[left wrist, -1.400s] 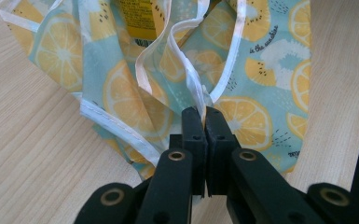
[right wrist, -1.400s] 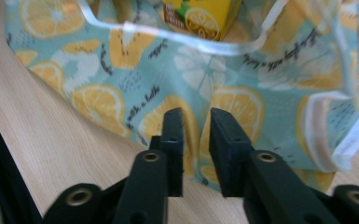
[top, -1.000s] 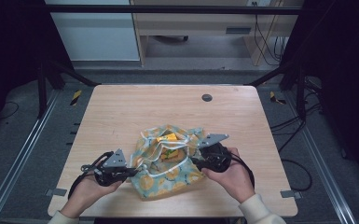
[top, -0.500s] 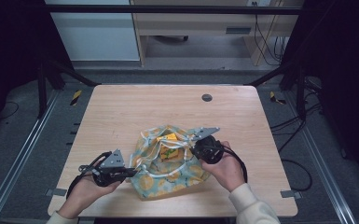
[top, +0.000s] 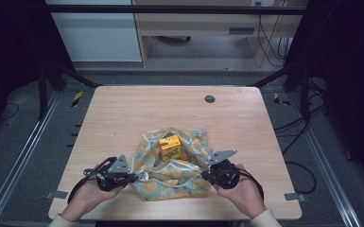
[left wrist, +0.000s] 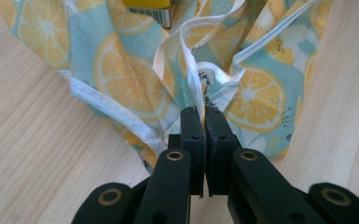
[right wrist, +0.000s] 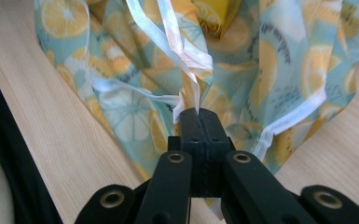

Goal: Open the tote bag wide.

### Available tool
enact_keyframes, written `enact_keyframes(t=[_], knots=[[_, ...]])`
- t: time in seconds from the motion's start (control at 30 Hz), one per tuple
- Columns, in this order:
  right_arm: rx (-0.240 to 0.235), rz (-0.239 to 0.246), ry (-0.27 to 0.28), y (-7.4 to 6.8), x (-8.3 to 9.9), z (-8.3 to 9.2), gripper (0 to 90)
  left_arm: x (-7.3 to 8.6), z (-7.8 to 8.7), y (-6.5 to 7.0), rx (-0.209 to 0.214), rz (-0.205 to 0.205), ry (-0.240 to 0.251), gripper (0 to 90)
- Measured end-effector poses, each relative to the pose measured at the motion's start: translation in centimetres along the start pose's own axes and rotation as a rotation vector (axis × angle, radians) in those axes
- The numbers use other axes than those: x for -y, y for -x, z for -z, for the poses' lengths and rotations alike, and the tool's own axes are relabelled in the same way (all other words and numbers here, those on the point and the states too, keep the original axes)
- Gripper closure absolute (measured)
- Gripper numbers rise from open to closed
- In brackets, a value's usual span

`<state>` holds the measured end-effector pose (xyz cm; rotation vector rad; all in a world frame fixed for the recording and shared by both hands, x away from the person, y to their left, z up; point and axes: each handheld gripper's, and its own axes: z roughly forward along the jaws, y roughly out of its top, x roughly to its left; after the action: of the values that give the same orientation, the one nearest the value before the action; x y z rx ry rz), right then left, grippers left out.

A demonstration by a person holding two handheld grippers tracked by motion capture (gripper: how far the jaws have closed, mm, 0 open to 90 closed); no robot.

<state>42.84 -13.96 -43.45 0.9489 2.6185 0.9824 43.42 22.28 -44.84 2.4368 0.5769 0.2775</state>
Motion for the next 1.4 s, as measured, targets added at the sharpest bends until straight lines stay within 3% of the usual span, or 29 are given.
enact_keyframes(t=[0.3, 0.57, 0.67, 0.73, 0.77, 0.87, 1.1, 1.2, 1.27, 1.4], knots=[[-0.018, -0.001, -0.053, -0.1, 1.3, -0.6, 90.0, 0.4, 0.1, -0.2, -0.011, -0.010, -0.023, 87.7], [-0.033, 0.000, -0.077, 0.0, 1.7, -1.1, 90.0, 0.6, -0.2, -0.2, -0.005, 0.009, -0.015, 86.8], [-0.030, -0.002, -0.062, 0.0, 1.5, -1.0, 82.8, 0.6, 0.0, -0.1, -0.007, 0.003, -0.011, 86.7], [-0.029, 0.005, -0.029, 0.1, 0.8, -0.4, 72.9, 0.5, 0.0, -0.1, -0.006, 0.001, -0.010, 86.7], [-0.029, 0.005, -0.029, 0.1, 0.8, -0.4, 72.9, 0.5, 0.0, -0.1, -0.006, 0.001, -0.010, 86.7], [-0.006, 0.018, 0.004, 0.3, -0.6, 0.6, 61.5, 0.5, 0.0, 0.1, 0.004, 0.005, 0.004, 86.6], [0.036, 0.033, 0.063, 1.0, -3.1, 1.9, 53.9, 0.4, 0.1, 0.1, 0.000, -0.003, -0.001, 86.5], [0.086, 0.026, 0.071, 1.8, -4.5, 1.4, 52.9, 0.4, 0.1, 0.1, 0.003, 0.003, 0.006, 86.3], [0.094, 0.023, 0.066, 2.0, -4.9, 1.1, 52.5, 0.3, 0.1, 0.1, 0.002, -0.004, 0.001, 86.3], [0.125, -0.011, 0.085, 3.0, -6.2, -0.9, 45.1, 0.3, 0.2, 0.1, 0.001, -0.006, 0.003, 86.0]])
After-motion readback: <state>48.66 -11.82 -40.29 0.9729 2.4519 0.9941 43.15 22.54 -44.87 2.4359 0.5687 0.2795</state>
